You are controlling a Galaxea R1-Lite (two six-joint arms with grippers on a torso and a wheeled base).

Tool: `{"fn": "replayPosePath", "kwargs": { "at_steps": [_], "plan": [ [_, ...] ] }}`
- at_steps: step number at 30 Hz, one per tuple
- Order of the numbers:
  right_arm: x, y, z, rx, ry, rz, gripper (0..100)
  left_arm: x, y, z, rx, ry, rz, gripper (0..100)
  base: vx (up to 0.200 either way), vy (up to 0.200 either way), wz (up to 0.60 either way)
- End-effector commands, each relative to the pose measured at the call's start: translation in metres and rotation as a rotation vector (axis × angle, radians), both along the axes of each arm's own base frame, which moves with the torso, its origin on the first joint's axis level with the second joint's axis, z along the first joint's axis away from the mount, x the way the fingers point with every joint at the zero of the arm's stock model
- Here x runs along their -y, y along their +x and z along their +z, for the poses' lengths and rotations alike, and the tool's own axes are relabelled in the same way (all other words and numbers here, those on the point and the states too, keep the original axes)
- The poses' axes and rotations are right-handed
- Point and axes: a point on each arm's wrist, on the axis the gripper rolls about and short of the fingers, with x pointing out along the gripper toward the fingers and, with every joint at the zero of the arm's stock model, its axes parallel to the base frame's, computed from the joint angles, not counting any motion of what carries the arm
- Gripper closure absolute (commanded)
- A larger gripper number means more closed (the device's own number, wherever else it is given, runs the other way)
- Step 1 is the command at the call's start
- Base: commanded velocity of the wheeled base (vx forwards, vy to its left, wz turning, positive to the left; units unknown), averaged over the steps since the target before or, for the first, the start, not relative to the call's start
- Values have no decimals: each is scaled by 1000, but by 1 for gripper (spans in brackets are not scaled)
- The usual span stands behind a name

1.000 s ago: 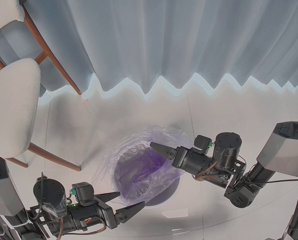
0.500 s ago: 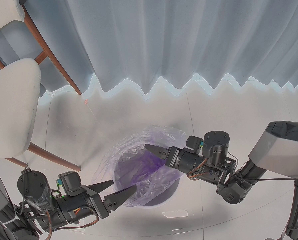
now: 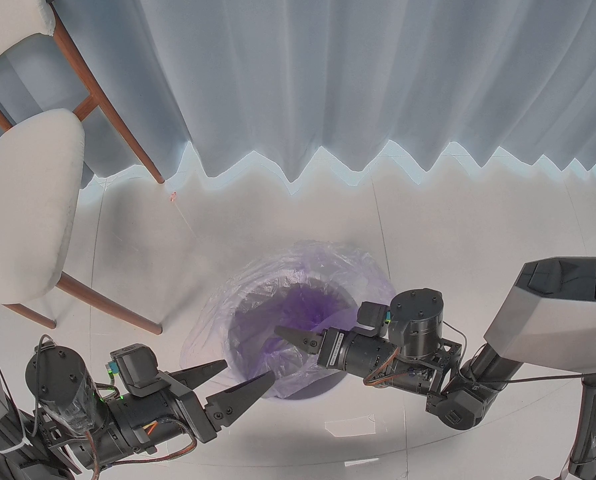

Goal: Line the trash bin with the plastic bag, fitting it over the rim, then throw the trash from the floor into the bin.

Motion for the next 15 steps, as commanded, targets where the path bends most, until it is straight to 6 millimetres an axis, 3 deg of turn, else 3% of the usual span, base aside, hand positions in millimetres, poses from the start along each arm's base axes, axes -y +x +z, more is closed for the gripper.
{"fn": "replayPosePath", "kwargs": {
  "at_steps": [1, 10, 15],
  "plan": [
    [-1, -13, -7, -26, -24, 26, 0, 1, -2, -1, -5, 6, -10, 0, -200, 0, 0],
    [0, -14, -8, -30, -29, 23, 0, 0, -1, 0, -3, 1, -4, 0, -200, 0, 0],
    [0, -14, -11, -33, -36, 23, 0, 0, 0, -1, -7, -1, 0, 0, 0, 0, 0]
  ]
}}
